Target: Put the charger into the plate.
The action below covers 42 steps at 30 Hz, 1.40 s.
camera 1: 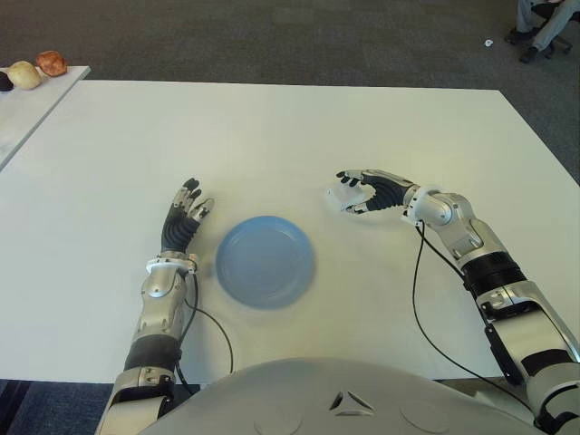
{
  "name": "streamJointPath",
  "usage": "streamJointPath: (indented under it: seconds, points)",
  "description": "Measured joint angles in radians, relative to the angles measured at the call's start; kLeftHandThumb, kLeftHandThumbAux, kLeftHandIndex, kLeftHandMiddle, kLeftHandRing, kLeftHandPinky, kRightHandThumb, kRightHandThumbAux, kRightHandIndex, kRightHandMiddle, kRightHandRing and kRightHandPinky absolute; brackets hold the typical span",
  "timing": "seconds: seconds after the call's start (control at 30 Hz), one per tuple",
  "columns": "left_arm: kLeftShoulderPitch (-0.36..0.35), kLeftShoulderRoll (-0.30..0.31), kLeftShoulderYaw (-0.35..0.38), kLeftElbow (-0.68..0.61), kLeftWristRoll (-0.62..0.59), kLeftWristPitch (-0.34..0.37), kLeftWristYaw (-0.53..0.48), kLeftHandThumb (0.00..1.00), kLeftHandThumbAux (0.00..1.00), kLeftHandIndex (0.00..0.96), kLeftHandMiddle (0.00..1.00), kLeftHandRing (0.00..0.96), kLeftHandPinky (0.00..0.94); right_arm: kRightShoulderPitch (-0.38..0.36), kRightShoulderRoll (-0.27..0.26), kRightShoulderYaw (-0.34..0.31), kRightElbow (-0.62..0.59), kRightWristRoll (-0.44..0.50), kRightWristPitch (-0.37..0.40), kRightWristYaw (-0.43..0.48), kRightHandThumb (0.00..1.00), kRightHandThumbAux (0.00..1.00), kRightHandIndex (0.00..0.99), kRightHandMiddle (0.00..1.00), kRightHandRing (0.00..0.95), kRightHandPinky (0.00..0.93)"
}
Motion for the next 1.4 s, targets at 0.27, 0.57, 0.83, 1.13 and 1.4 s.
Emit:
streamJointPath:
  seconds: [0.27, 0.57, 0.83, 1.13, 1.4]
  points:
    - [-0.002, -0.001, -0.001, 0.002, 0.001, 0.0, 0.0, 0.0, 0.567, 0.013, 0.048, 0.027, 0.033, 0.0, 0.006, -0.002, 0.013, -0.002, -0.021, -0.021, 0.0, 0.658, 0.0, 0.226, 0.274, 0.257]
    - [-0.003, -0.004, -0.001, 0.002, 0.001, 0.0, 0.0, 0.0, 0.572, 0.012, 0.049, 0.029, 0.035, -0.004, 0.005, -0.002, 0.005, -0.002, -0.028, 0.004, 0.0, 0.659, 0.0, 0.273, 0.339, 0.317]
    - [-0.006, -0.007, -0.002, 0.006, 0.002, 0.0, 0.0, 0.0, 0.568, 0.01, 0.055, 0.034, 0.033, -0.004, 0.003, -0.002, -0.003, -0.004, -0.032, 0.01, 0.0, 0.696, 0.0, 0.273, 0.354, 0.347]
    - [-0.01, -0.007, -0.002, 0.01, 0.008, -0.002, 0.0, 0.0, 0.563, 0.008, 0.058, 0.036, 0.036, 0.001, 0.013, -0.02, 0.007, -0.016, -0.085, -0.081, 0.114, 0.677, 0.0, 0.183, 0.263, 0.294]
    - [-0.011, -0.007, -0.002, 0.012, 0.012, -0.002, 0.001, 0.0, 0.56, 0.006, 0.056, 0.036, 0.035, 0.001, 0.053, -0.051, 0.029, -0.018, -0.163, -0.23, 0.298, 0.597, 0.0, 0.14, 0.211, 0.255]
